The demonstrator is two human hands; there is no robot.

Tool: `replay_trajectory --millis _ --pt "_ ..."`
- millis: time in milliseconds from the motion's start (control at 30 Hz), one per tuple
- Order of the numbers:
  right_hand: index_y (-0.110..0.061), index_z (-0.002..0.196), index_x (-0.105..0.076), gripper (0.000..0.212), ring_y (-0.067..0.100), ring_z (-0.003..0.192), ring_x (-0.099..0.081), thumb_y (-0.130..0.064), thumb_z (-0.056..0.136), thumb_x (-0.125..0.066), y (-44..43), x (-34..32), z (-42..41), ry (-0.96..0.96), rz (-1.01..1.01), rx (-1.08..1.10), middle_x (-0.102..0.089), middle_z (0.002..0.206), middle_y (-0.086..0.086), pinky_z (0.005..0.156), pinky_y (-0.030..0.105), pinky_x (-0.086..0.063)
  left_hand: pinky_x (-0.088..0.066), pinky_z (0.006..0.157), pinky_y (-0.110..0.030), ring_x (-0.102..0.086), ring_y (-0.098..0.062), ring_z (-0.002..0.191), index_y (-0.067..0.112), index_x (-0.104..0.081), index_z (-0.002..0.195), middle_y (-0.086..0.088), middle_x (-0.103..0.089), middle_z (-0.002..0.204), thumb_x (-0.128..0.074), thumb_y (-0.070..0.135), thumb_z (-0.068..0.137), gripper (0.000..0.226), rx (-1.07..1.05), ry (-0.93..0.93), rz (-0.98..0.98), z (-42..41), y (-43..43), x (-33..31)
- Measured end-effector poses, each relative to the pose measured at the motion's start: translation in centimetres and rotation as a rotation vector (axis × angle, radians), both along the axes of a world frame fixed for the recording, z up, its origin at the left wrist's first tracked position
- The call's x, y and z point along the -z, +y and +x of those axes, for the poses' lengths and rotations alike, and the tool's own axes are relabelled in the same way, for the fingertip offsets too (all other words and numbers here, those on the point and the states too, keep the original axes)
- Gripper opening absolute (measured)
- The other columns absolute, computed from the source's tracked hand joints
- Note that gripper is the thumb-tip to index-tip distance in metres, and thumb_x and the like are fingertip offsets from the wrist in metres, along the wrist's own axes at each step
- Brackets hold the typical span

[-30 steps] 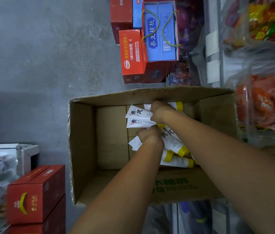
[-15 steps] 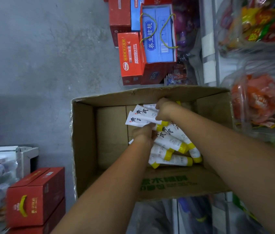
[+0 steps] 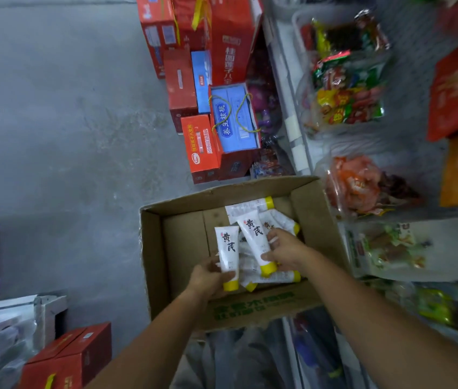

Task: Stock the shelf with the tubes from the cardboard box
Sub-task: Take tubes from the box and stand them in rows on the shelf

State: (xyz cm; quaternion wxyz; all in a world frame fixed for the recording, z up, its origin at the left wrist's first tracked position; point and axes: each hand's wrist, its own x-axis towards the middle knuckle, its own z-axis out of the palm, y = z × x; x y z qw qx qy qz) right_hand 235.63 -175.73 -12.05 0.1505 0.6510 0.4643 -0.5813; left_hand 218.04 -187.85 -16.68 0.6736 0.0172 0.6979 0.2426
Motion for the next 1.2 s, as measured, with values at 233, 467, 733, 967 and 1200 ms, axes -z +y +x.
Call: replay_trajectory --millis 233,467,733,967,1200 --pt "-0.018 0.114 -0.049 0.044 0.016 0.091 -0.06 -0.001 0.081 -0.073 -3.6 -9.6 1.7 0.155 0.241 0.271 -0.059 0.102 0.003 0.071 0.031 -0.055 -0.059 0.066 -0.036 -0.073 -0.026 0.089 0.005 -0.058 0.12 -0.018 -0.07 0.109 -0.078 -0.004 0.078 0.047 0.269 -0.028 0.331 -1.4 2.3 -10.4" --pt "-0.02 0.115 -0.049 0.048 0.019 0.105 -0.062 0.004 0.081 -0.072 -5.0 -19.7 3.7 0.277 0.478 0.537 -0.062 0.116 0.004 0.082 0.036 -0.055 -0.061 0.073 -0.041 -0.071 -0.027 0.095 0.011 -0.06 0.117 -0.013 -0.07 0.109 -0.075 -0.004 0.081 0.042 0.454 0.004 0.567 -0.5 6.2 -21.9" --pt "-0.007 0.12 -0.048 0.052 0.014 0.092 -0.064 0.01 0.078 -0.072 -7.3 -29.1 7.7 0.299 0.699 0.551 -0.064 0.108 0.008 0.076 0.027 -0.054 -0.06 0.078 -0.047 -0.07 -0.033 0.099 0.013 -0.063 0.112 -0.012 -0.072 0.104 -0.073 -0.003 0.084 0.034 0.569 0.077 0.786 2.5 6.5 -32.5" --pt "-0.014 0.116 -0.046 0.047 0.018 0.099 -0.059 0.001 0.081 -0.074 -9.1 -36.0 10.2 0.296 0.83 0.546 -0.059 0.111 0.006 0.075 0.022 -0.048 -0.059 0.062 -0.029 -0.07 -0.023 0.084 0.006 -0.056 0.118 -0.009 -0.064 0.103 -0.064 -0.007 0.089 0.033 0.521 0.094 0.884 5.5 4.8 -40.2" --pt "-0.019 0.119 -0.048 0.05 0.014 0.094 -0.061 -0.005 0.081 -0.076 -11.6 -42.6 11.6 0.236 0.966 0.584 -0.06 0.106 -0.004 0.071 0.025 -0.051 -0.061 0.077 -0.049 -0.069 -0.032 0.101 0.015 -0.058 0.123 -0.014 -0.066 0.115 -0.076 0.002 0.083 0.046 0.64 0.099 1.006 6.8 4.8 -46.0"
